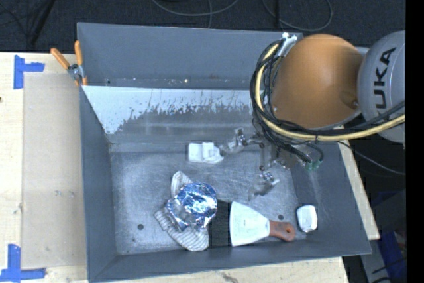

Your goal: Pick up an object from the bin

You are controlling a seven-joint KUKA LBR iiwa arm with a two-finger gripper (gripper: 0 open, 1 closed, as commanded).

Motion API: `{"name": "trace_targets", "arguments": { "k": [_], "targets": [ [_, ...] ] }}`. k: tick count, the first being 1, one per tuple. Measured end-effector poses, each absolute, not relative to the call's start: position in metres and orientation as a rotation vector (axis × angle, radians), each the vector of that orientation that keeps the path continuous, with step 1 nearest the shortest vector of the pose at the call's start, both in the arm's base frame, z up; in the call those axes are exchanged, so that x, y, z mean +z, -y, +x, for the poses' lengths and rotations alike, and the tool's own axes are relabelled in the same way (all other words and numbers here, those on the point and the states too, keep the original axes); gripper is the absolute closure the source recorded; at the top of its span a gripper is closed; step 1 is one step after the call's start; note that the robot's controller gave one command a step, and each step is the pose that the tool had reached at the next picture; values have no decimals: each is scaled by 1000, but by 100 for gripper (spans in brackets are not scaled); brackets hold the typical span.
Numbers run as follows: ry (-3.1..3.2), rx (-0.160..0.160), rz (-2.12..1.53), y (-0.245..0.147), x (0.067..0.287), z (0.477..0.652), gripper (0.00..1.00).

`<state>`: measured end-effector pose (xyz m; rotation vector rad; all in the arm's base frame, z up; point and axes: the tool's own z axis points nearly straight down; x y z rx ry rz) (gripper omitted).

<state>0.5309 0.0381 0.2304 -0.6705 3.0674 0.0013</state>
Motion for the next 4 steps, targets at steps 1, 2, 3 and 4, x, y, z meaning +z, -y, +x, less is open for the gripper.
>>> {"name": "trace_targets", "arguments": {
  "k": [1, 2, 3, 4],
  "targets": [
    [-3055, -1, -696, -38, 184, 532, 0],
    [-3052, 5, -742, -39, 80, 501, 100],
    [-3052, 5, -742, -39, 80, 501, 100],
    [-3035, 3, -841, -42, 107, 502, 100]
  ]
}}
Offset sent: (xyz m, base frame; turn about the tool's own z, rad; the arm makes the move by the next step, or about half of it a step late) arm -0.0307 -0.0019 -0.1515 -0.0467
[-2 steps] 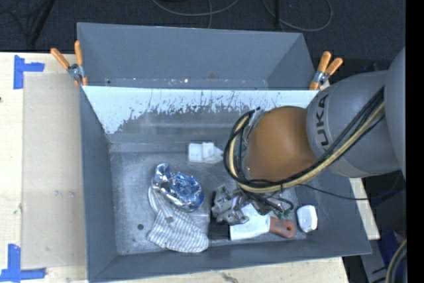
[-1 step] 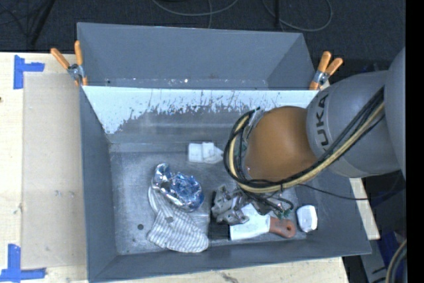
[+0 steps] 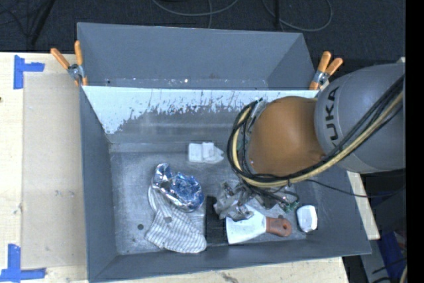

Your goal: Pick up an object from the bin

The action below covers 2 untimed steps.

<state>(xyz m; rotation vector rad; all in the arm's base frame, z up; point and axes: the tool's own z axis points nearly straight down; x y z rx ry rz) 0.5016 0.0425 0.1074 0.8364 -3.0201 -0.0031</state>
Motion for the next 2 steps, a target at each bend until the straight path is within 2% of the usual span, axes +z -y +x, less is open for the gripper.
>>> {"name": "trace_targets", "arguments": {
  "k": [1, 2],
  "targets": [
    [3061, 0, 718, -59, 125, 517, 100],
    [3082, -3, 598, -62, 125, 518, 100]
  ]
}}
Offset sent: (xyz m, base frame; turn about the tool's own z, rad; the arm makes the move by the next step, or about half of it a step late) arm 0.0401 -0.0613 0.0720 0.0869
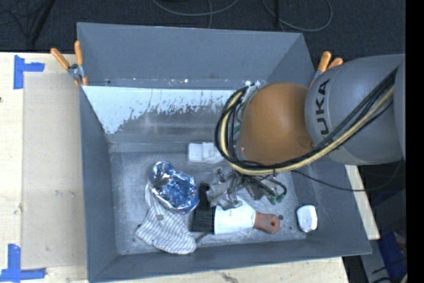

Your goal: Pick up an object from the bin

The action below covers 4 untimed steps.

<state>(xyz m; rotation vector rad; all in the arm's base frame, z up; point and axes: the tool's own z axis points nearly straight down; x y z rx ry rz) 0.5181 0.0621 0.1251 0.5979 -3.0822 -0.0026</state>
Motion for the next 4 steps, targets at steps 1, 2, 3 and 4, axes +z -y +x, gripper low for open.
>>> {"name": "trace_targets", "arguments": {
  "k": [1, 2, 3, 4],
  "targets": [
    [3113, 1, 390, -56, 151, 499, 100],
    [3060, 0, 710, -81, 143, 511, 100],
    [3102, -2, 491, -68, 141, 494, 100],
    [3093, 1, 522, -66, 146, 495, 100]
  ]
}}
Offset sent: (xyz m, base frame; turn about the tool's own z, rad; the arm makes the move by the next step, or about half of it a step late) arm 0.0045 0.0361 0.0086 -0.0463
